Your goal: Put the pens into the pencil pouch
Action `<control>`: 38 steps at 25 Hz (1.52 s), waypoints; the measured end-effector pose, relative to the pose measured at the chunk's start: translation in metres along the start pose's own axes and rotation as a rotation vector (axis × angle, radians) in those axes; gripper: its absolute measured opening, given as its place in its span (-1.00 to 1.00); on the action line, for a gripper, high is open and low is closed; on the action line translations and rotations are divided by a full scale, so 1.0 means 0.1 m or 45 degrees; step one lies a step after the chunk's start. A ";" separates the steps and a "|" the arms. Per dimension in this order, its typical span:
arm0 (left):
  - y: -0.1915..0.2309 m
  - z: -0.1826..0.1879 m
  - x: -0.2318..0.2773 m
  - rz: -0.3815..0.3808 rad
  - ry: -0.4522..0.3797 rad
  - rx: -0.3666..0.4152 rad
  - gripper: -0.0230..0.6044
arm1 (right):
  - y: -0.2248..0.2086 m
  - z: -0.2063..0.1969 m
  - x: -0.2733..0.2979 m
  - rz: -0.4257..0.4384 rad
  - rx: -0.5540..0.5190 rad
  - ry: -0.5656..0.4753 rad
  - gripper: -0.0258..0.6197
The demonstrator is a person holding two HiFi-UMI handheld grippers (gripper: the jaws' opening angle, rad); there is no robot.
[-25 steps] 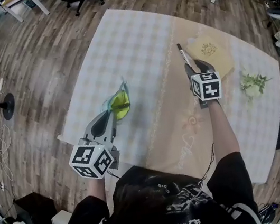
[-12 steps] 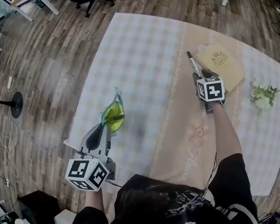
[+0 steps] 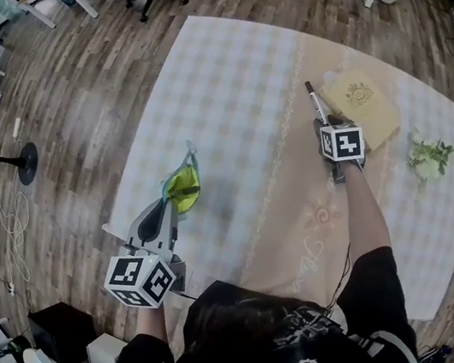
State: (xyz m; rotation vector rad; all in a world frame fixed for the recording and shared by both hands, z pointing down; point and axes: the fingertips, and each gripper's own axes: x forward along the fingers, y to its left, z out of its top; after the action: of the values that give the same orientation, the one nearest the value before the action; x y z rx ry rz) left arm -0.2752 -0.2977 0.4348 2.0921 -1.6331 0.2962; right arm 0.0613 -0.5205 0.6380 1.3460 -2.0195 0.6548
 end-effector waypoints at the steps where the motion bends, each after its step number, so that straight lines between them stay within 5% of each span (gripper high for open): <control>1: -0.01 -0.02 0.00 -0.004 0.001 -0.003 -0.81 | -0.01 0.00 0.00 -0.005 0.000 0.000 -0.42; 4: -0.04 -0.04 0.00 -0.010 -0.001 -0.001 -0.81 | -0.05 0.02 -0.03 -0.035 0.005 -0.004 -0.68; 17: -0.08 -0.07 -0.03 -0.025 -0.020 -0.072 -0.81 | -0.02 0.06 -0.28 -0.024 -0.191 0.008 -0.69; 38: -0.47 0.00 -0.20 -0.146 -0.108 -0.062 -0.81 | 0.16 0.25 -1.83 -0.109 -0.554 -0.132 -0.69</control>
State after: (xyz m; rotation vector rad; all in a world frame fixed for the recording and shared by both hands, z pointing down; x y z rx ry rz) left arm -0.2360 -0.2723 0.4151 2.1779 -1.5436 0.1303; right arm 0.0937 -0.4172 0.4875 1.2112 -2.0206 0.0952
